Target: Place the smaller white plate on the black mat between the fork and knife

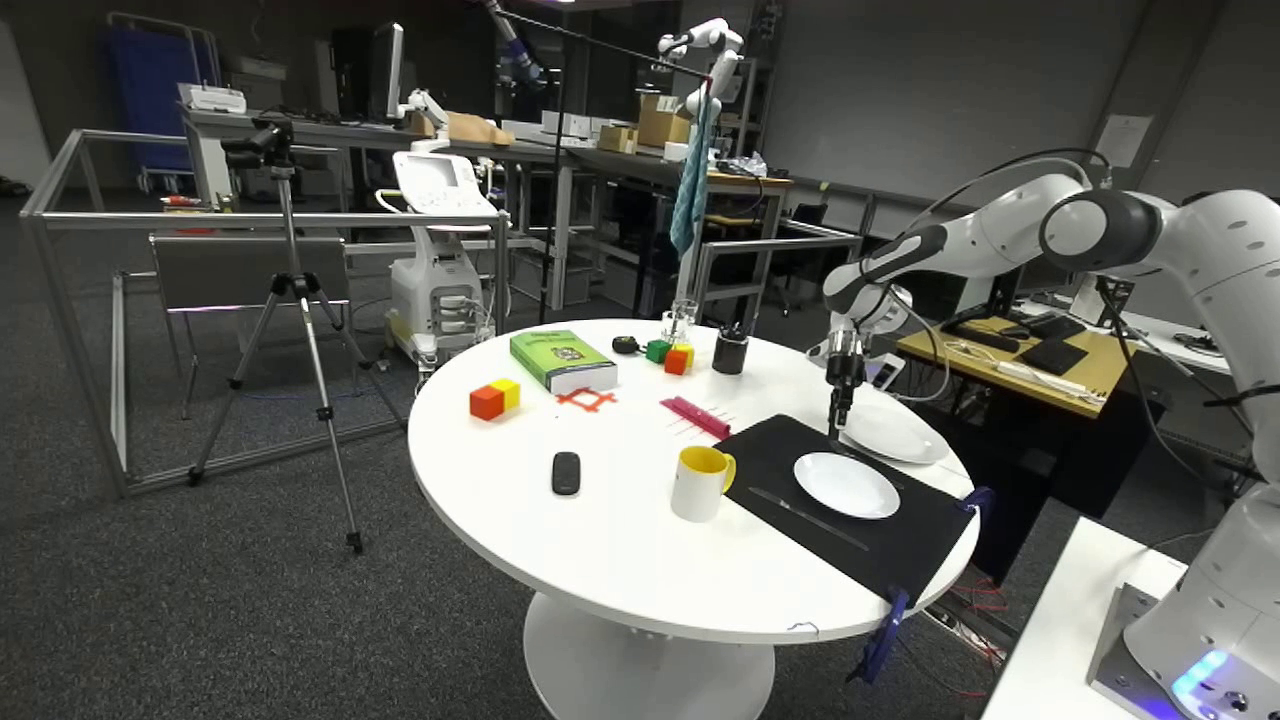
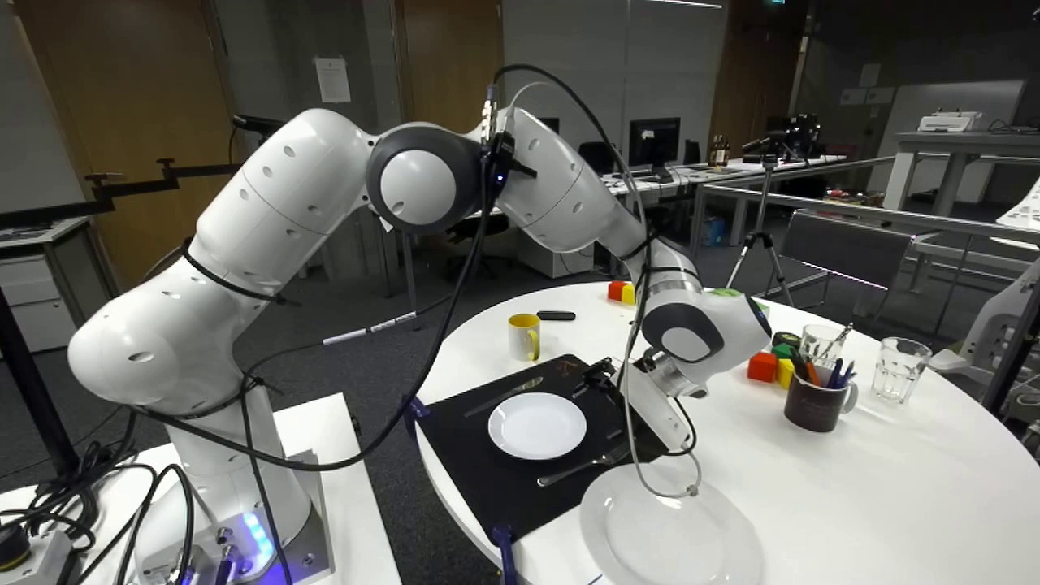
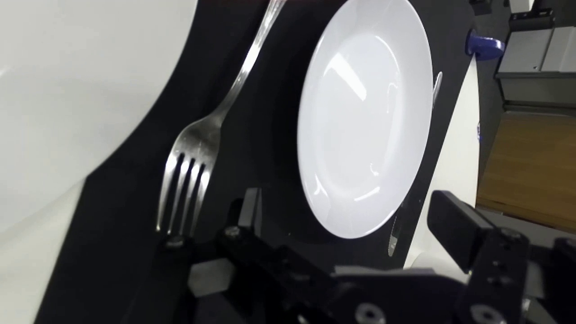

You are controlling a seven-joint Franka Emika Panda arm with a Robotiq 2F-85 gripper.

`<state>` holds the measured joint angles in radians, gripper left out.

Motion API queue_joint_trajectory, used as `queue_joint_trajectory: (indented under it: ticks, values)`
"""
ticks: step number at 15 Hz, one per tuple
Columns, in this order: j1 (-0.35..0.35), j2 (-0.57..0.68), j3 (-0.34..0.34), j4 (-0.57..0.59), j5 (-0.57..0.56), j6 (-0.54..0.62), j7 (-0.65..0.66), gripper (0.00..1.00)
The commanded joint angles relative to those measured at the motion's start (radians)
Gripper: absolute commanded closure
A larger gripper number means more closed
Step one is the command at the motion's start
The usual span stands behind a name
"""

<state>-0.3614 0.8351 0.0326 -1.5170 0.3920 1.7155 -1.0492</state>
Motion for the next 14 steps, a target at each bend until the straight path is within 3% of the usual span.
queue_joint_trajectory:
  ticks: [1,14]
  values:
    - [0.033,-0.079,-0.017,-0.106,-0.021,0.077,0.045,0.00]
    - [0.081,-0.179,0.009,-0.265,-0.010,0.340,0.174,0.00]
